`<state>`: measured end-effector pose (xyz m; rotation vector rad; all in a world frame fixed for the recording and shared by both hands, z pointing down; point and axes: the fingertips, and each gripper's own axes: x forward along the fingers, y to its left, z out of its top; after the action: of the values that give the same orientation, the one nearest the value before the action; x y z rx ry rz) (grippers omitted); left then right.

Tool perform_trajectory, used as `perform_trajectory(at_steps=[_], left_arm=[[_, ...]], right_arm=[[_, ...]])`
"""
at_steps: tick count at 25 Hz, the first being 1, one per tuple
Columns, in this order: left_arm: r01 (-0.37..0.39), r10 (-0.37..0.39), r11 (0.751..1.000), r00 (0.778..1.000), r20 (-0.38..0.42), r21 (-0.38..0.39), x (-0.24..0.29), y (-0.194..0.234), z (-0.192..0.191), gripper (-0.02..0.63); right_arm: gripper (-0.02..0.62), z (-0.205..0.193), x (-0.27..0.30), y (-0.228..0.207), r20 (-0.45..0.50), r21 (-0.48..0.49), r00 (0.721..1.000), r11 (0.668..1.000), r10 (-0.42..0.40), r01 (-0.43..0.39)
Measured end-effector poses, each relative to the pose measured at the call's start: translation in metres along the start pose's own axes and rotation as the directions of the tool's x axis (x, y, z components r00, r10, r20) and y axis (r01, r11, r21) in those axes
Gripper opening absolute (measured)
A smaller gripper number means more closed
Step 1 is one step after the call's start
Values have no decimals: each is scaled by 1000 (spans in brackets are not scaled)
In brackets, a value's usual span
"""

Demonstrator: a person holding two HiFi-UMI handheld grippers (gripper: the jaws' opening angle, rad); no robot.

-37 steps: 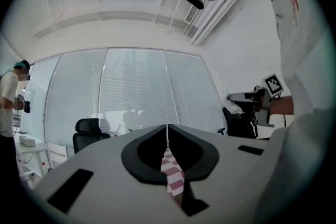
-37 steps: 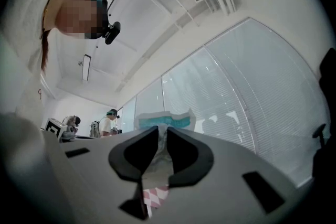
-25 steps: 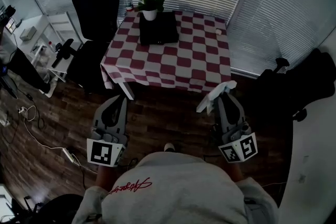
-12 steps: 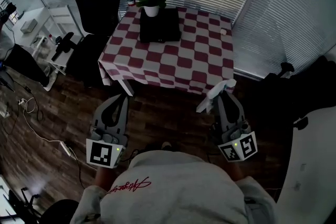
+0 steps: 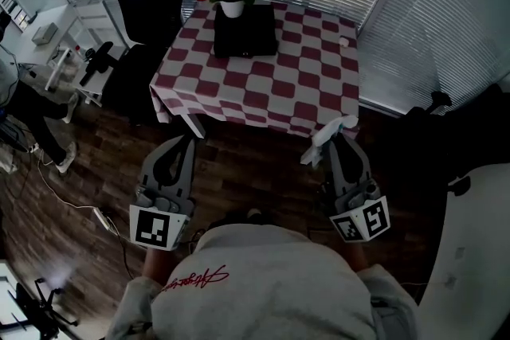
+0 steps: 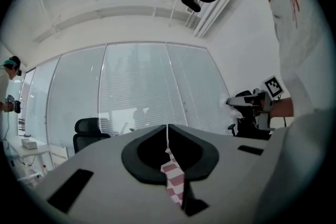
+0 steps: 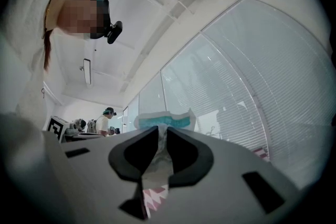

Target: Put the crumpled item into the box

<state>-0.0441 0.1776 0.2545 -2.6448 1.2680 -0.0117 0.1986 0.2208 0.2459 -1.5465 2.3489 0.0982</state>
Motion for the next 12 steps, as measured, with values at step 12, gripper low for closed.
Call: perform_trajectory(at_steps=[12], left_arm=[[-63, 63, 998, 998, -29, -2, -4, 0, -9, 23]], right_arm=[[60, -11, 10, -7, -24, 22, 999, 999, 49, -49]])
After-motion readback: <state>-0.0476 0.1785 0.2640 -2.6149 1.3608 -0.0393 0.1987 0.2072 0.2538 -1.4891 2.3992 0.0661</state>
